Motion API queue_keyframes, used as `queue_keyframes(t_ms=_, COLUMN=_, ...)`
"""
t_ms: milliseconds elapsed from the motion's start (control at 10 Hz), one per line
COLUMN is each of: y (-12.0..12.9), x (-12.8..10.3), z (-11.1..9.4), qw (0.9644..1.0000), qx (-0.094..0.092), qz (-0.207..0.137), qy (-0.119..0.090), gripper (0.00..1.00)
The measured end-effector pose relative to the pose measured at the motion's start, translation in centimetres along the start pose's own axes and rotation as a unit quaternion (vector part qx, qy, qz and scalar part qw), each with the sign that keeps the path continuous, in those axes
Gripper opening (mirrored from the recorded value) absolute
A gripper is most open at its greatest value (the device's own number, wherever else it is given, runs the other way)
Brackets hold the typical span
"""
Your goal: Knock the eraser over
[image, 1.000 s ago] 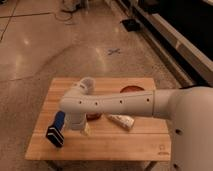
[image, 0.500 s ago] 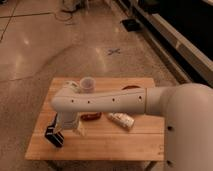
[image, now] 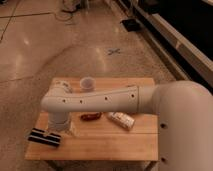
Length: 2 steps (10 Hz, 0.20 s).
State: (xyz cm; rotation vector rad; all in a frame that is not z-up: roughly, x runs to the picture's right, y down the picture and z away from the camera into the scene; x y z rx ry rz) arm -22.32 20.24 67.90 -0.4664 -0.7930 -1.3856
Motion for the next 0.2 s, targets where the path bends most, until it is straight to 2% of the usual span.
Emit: queue_keyframes(t_ms=200, y=0.05, x=0.44, z=-0.32, qw=1.0, qx=0.006, qz=0.004, qy=0.002, gripper=0.8)
